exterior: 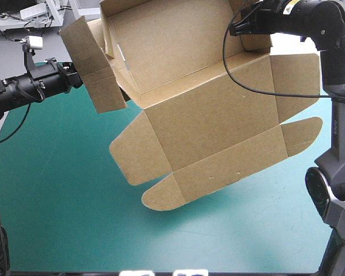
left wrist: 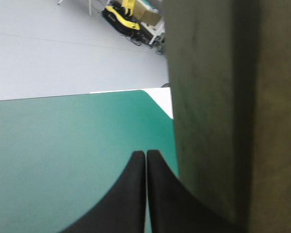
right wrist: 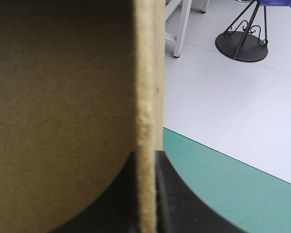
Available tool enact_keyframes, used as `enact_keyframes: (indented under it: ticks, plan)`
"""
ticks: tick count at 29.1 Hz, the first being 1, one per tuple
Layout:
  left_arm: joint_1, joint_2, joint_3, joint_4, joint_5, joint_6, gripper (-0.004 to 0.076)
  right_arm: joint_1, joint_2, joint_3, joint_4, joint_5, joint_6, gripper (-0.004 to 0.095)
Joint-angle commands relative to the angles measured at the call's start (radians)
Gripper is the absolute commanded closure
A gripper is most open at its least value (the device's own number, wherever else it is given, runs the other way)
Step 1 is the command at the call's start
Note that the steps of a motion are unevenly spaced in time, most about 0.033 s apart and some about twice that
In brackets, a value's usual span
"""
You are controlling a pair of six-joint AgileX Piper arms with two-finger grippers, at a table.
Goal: Fold the box
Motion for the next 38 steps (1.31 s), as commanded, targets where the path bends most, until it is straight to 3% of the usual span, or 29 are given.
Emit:
enact_keyframes:
  ticks: [1, 10, 21, 38]
  plan:
    - [-0.002, -0.036, -0.035, -0.148, 0.039, 0.003, 0.0727, -0.006, -0.055, -0.027, 0.023, 0.001, 0.006, 0.0927]
    - [-0.002, -0.036, -0.082, -0.143, 0.14, 0.003, 0.0705, -0.006, -0.052, -0.019, 0.016, 0.001, 0.002, 0.0927]
    - [-0.072, -0.036, -0.1, -0.121, 0.139, 0.001, 0.0453, -0.004, -0.031, -0.019, 0.016, 0.003, 0.002, 0.0927]
    - [-0.112, -0.036, -0.153, -0.136, 0.138, -0.002, 0.0451, -0.004, 0.006, -0.019, 0.016, -0.018, 0.006, 0.0927]
